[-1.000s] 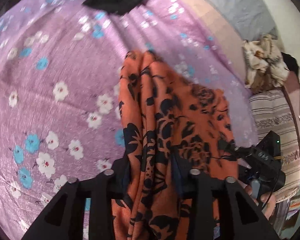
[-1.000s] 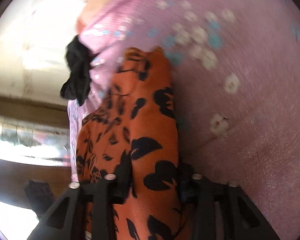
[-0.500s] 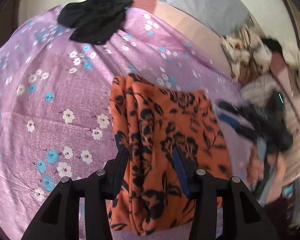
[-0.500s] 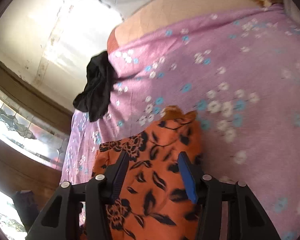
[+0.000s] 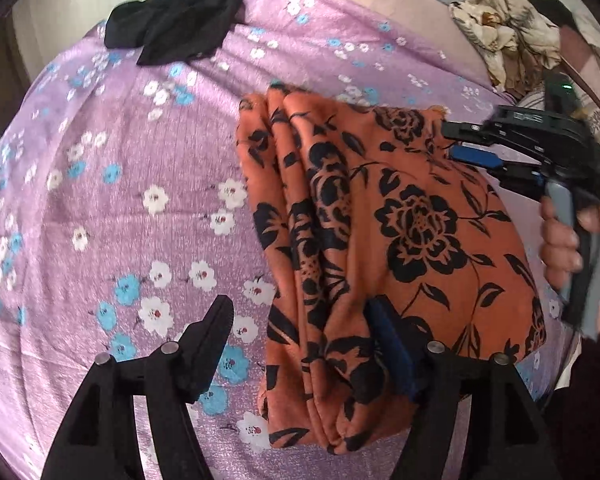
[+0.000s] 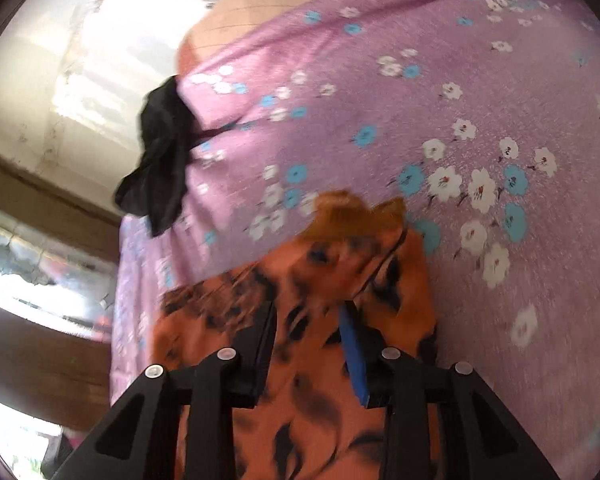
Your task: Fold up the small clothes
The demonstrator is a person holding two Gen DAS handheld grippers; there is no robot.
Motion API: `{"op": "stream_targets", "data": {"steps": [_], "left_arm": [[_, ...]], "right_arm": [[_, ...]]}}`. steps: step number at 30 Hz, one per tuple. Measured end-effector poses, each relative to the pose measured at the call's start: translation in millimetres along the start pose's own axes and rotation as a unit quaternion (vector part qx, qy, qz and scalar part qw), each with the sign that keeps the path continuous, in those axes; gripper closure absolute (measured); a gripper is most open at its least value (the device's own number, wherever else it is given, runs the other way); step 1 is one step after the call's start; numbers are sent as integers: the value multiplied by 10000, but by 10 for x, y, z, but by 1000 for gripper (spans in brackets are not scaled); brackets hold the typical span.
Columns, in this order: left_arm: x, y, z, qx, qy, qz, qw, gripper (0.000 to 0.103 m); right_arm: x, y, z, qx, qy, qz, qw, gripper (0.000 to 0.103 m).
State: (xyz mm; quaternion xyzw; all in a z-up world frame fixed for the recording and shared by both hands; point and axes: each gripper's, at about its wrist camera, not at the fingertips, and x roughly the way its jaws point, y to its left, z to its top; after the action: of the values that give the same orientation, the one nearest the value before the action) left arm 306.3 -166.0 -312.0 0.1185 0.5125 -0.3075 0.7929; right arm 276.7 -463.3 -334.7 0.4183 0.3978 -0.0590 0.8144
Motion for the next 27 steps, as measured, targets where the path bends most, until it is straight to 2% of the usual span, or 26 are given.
{"op": "stream_targets", "data": {"steps": [5, 10, 12, 13, 16, 17, 22, 24, 27], "left_arm": [[-249, 15, -7, -217, -406, -231, 9987, 30], [-413, 40, -159, -447, -688, 187, 9965, 30], [-374, 51, -236, -499, -639, 288, 9963, 30], [-309, 43, -295, -502, -515, 451, 9964, 30], [-63, 12, -437, -483, -151, 812, 9954, 23], [-44, 25, -455, -571, -158, 805, 9950, 23], [-358, -25, -558, -690, -411, 819, 9934, 24], [-543, -53, -634, -810, -560, 713, 9926, 24], [-820, -192, -660, -969, -808, 979, 9872, 24]], "right_arm": [[-479, 329, -293, -418, -205, 77, 9989, 67], [-838, 319, -825, -391, -232, 247, 9987, 67], [-855, 265, -1001, -355, -102, 157, 9992, 67], [-818, 237, -1072, -338, 14, 108, 9994, 67], [-530, 81, -1271, -89, 711, -49, 9974, 68], [-502, 39, -1301, -14, 742, -33, 9972, 70], [-803, 129, -1358, -57, 548, 32, 9985, 67], [-1001, 158, -1422, -186, 399, 73, 9990, 67], [-1399, 193, -1455, -434, 1, -68, 9990, 66]]}}
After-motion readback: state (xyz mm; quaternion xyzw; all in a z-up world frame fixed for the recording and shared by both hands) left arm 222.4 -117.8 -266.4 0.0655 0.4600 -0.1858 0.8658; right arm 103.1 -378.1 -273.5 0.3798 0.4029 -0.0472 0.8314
